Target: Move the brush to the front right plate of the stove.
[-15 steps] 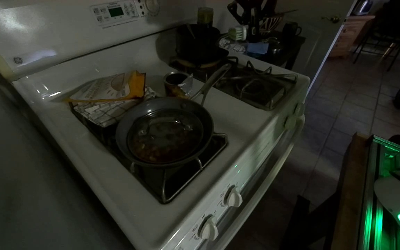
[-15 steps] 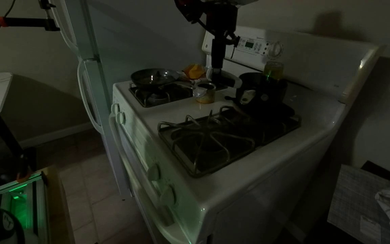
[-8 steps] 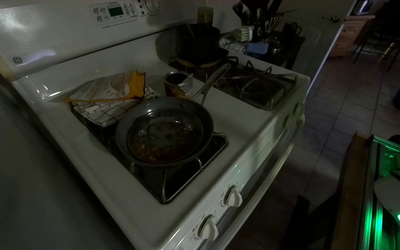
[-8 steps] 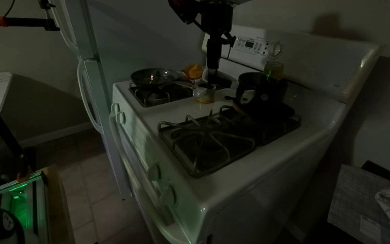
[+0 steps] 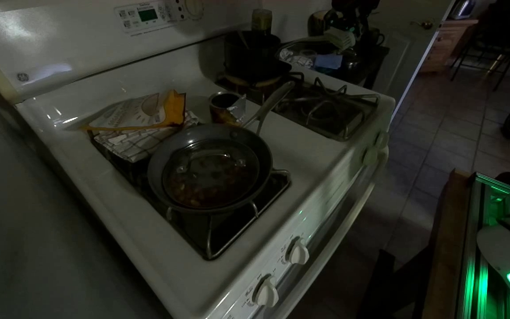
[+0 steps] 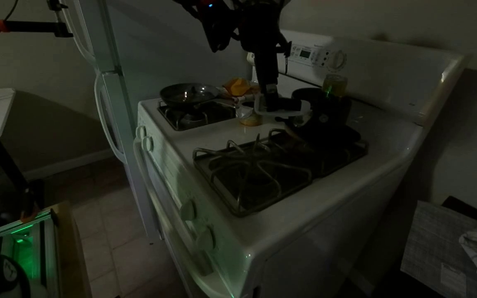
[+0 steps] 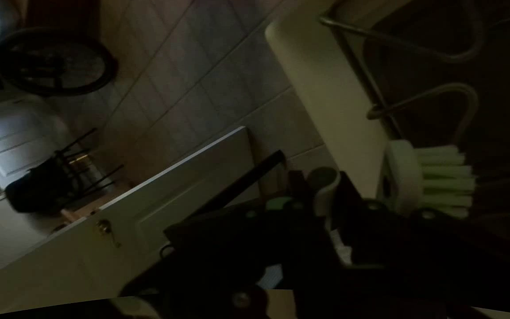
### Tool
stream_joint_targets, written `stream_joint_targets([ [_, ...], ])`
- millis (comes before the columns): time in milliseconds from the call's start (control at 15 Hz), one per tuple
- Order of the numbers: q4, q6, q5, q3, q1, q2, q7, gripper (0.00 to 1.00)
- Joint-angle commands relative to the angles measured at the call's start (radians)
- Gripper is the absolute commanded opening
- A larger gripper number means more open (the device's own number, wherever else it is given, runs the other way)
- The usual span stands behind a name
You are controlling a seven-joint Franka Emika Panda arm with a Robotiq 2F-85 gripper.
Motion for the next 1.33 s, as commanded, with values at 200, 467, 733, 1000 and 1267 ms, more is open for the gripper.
stream_joint_targets([
  [200, -0.207, -0.077, -0.126, 0.09, 0.0, -0.114, -0.026, 0.05],
  [467, -0.176, -0.081, -0.102, 0.101, -0.011, -0.083, -0.006, 0.19],
  [733, -0.176, -0.11, -0.189, 0.126, 0.004, -0.062, 0.064, 0.05],
  [1000, -0.164, -0.224, -0.328, 0.189, 0.046, -0.006, 0.103, 0.05],
  [1267, -0.165, -0.335, -0.4, 0.233, 0.096, 0.069, 0.07, 0.05],
])
